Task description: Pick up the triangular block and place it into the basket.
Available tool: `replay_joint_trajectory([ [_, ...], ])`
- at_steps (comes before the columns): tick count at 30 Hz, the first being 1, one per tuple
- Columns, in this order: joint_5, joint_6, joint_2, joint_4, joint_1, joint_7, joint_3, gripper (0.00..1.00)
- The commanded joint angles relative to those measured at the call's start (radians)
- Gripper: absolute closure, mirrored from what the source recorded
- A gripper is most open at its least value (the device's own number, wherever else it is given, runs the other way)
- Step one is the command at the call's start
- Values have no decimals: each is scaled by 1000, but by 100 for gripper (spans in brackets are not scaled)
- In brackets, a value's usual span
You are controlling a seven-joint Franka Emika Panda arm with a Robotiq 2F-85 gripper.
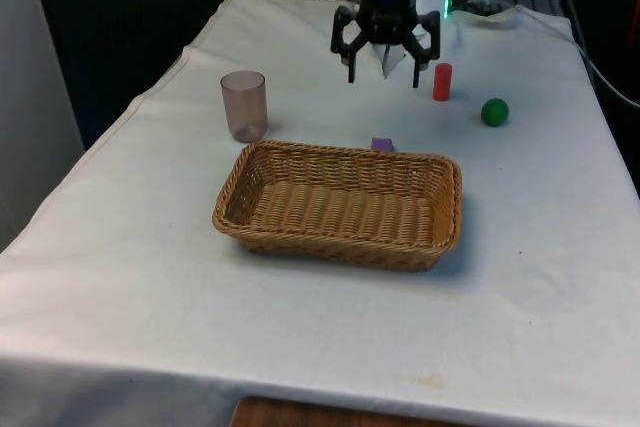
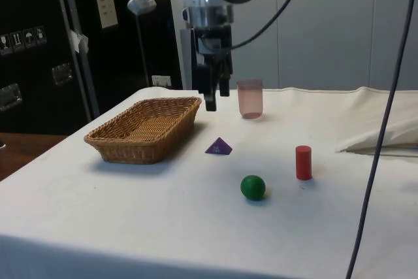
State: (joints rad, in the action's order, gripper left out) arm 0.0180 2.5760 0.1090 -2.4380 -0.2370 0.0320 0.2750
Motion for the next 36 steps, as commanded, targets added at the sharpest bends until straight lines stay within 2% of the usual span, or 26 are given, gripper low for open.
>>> replay_joint_trajectory([
  [1, 24, 16, 5, -5, 3, 18, -5, 0],
  [7, 53, 61, 48, -8, 4, 33, -10, 0],
  [8, 29, 46, 50, -2, 0, 16, -1, 0],
  [10, 68, 82, 66, -8, 5, 42, -13, 0],
  [15, 87, 126, 101, -9, 5, 50, -20, 0],
  [16, 60, 106, 101, -2, -1, 32, -7, 0],
  [17, 88, 135, 107, -10, 5, 50, -21, 0],
  [25, 95, 206, 158, -11, 8, 49, -29, 0],
  [26, 68, 188, 158, -6, -1, 32, -12, 0],
  [27, 97, 212, 164, -11, 9, 49, -31, 0],
  [34, 109, 256, 202, -8, 15, 51, -42, 0],
  [35, 78, 247, 206, -5, -1, 32, -17, 0],
  [36, 109, 261, 206, -8, 15, 51, -43, 0],
])
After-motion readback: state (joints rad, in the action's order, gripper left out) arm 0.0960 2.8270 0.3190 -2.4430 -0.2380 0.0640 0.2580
